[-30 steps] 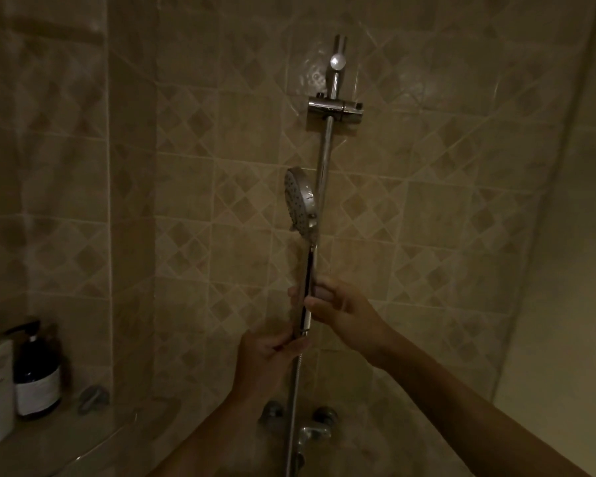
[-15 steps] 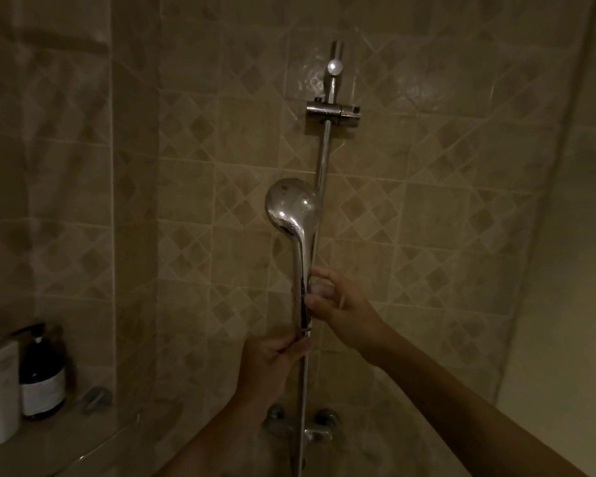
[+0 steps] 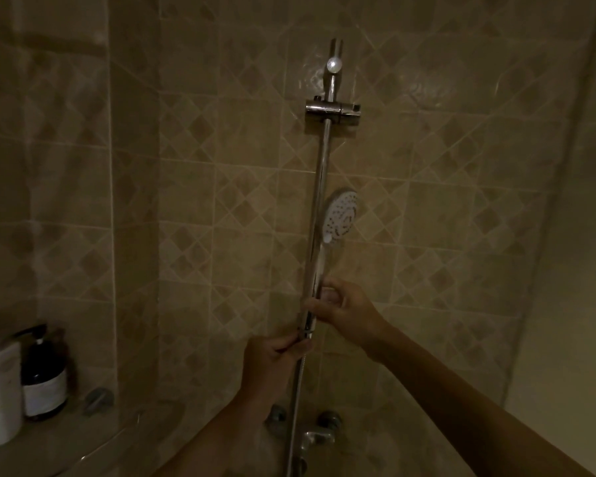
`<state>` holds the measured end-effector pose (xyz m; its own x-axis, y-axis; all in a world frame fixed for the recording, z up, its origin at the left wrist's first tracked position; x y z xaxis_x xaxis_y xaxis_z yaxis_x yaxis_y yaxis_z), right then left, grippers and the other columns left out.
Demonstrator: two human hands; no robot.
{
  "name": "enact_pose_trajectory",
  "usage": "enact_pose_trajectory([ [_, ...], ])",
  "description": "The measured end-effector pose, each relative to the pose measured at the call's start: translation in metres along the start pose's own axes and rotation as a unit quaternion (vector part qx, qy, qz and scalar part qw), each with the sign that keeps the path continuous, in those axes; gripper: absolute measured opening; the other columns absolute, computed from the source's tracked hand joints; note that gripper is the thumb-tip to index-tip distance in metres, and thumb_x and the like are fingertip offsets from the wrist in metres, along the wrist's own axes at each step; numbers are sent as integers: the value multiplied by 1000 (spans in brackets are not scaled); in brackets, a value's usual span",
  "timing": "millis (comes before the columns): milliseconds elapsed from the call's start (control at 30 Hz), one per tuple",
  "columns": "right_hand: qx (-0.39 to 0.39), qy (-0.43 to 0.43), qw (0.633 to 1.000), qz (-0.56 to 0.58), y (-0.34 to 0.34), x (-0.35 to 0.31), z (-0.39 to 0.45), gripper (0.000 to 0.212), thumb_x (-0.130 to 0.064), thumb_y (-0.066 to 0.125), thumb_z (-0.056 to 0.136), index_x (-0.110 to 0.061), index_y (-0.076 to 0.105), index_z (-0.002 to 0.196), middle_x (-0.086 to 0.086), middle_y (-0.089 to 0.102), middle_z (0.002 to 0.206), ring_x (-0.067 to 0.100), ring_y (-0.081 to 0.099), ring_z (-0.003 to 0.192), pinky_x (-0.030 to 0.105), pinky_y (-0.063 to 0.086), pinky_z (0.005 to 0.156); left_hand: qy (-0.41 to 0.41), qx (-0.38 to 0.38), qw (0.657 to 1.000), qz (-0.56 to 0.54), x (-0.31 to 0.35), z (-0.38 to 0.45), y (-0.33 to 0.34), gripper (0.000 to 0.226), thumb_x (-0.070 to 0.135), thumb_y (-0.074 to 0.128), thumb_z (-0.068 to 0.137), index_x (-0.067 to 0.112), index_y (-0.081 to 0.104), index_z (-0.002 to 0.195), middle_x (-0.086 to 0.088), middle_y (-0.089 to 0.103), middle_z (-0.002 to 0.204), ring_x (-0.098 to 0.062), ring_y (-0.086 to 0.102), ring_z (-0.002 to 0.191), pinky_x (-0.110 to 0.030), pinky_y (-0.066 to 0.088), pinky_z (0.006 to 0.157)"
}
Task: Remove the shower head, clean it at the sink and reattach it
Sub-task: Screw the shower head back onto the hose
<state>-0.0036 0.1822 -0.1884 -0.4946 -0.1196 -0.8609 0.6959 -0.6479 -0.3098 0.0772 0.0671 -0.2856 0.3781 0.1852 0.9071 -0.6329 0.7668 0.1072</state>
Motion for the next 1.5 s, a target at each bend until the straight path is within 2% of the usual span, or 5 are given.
enact_pose_trajectory([
  [267,23,23,998,-62,-6,9,-3,31,-27,76,92,-21,63,119,-1,75,116,11,72,108,31,60,91,-27,-3,999,-28,-12,2,17,24,16,86,74,21,82,98,-3,81,92,-19,77,92,-36,60,83],
  [500,28,14,995,-94,-16,0,-9,44,-9,90,76,-12,66,113,-5,74,76,4,70,68,21,57,66,-1,-2,1000,-2,-7,-2,21,27,11,85,76,34,82,90,11,80,86,-5,76,85,-15,57,70],
  [1033,56,2,966,-252,-11,-11,-11,34,-27,86,82,-13,66,105,-5,67,84,11,65,76,27,52,71,49,2,999,17,10,-13,24,38,7,82,79,45,77,76,15,79,77,3,73,74,-9,50,61],
  [1200,-49,27,994,-98,-7,-6,-15,23,-16,64,100,-15,64,124,-11,73,105,7,71,100,21,56,82,-14,1,1000,-19,7,-9,23,18,12,80,82,27,82,92,-5,81,88,-29,75,94,-46,60,86],
  [1500,42,41,992,-111,-16,7,-14,27,-31,77,92,-21,63,113,-11,74,93,4,70,86,23,58,73,-4,-9,1000,-5,16,-14,25,23,14,82,79,33,79,91,14,79,79,-5,75,81,-17,58,71],
])
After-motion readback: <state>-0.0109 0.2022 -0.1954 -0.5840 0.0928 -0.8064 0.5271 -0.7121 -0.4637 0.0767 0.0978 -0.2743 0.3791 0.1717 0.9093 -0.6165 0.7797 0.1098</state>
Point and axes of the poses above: each hand's wrist, its own z-axis towards the middle knuckle, its own y-axis out of the palm, x = y × z, the point moved 7 cm from there along z, towards the middle knuckle
